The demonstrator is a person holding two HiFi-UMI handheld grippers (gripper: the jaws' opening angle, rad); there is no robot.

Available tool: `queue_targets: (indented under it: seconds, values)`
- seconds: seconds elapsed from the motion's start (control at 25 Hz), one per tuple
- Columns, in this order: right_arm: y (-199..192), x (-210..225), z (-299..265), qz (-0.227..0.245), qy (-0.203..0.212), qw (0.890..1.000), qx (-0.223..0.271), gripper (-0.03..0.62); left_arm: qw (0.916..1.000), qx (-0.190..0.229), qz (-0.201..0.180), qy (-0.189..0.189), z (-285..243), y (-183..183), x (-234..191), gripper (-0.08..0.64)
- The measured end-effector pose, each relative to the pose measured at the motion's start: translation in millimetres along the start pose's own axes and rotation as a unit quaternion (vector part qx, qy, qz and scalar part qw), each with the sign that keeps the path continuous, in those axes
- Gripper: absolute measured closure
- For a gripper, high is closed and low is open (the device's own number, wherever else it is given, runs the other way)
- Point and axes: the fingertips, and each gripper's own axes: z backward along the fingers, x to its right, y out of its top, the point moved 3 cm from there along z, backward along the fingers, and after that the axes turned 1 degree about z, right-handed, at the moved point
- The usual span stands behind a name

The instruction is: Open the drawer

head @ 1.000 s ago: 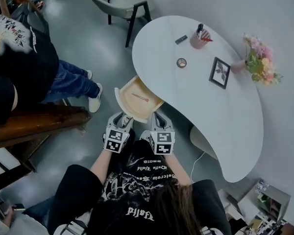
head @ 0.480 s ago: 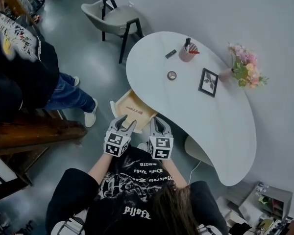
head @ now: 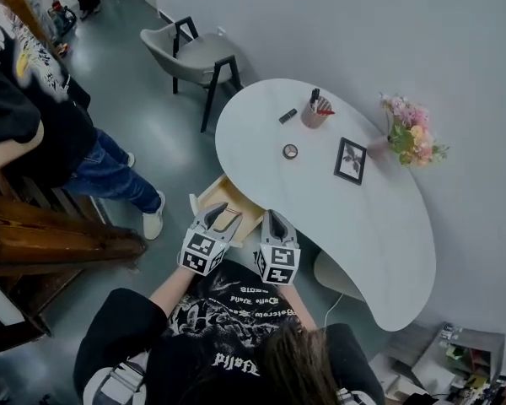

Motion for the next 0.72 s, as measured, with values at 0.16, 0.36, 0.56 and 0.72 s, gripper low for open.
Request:
queue_targets:
  seconds: [0.16,0.36,0.56,0.72]
  values:
    - [6.9,-4.7,-1.8,-0.004,0.001,1.000,0.010,0.566,0.9999,0.013,-0.004,0.002,4.0,10.4,-7.4,0.368]
    - [11.2,-6.2,-3.2,-0.023,0.006,1.000,0.018,0.566,0.9998,0.016,-0.011,-0.007,4.5,15.4,-9.2,0.376]
    - [9.3,-8.8,-6.7,-0.037,0.006,0.999,0.021,0.566,0.9997,0.015,-0.016,-0.013,5.9,16.2,-9.5,0.442]
    - [8.6,-12.2,-7.5,-0.033,0.002,0.999,0.023,0.566,0.9994,0.027,-0.019,-0.011,8.1,18.8,-13.5,0.512]
